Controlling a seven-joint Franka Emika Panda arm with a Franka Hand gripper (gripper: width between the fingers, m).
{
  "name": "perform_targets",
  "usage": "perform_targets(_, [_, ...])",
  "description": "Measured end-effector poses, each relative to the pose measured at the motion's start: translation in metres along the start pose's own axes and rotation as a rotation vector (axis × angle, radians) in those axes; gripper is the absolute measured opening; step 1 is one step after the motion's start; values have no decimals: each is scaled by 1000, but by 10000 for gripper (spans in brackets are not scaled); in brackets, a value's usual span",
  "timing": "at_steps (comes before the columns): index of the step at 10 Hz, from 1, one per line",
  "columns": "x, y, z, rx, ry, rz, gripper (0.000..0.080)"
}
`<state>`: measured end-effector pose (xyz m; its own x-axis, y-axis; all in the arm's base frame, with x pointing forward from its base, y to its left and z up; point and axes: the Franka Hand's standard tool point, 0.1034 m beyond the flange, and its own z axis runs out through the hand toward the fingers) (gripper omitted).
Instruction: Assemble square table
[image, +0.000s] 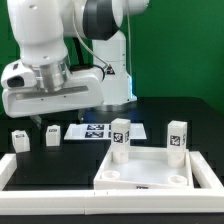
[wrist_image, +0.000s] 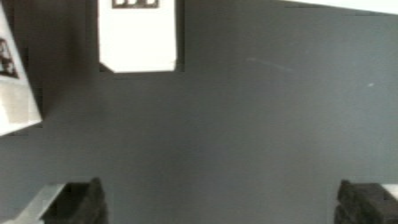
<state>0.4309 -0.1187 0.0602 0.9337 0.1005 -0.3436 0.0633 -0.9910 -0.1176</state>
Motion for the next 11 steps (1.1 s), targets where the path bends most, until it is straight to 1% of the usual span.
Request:
perform_targets(1, [3,-1,1,6,-43,-10,649])
perform_targets(2, [-3,-4,5,18,-125,-8,649])
perform_targets(3, [-10,1,13,-3,-244,-7,649])
perform_targets(4, [-19,15,21,-30,-335,-24,649])
perform_targets(5, [-22,24,28,-37,-345,-8,649])
perform_targets(6, [-26,28,33,-36,-350,1,649])
perform_targets(11, [-26,25,34,-36,-357,-6,649])
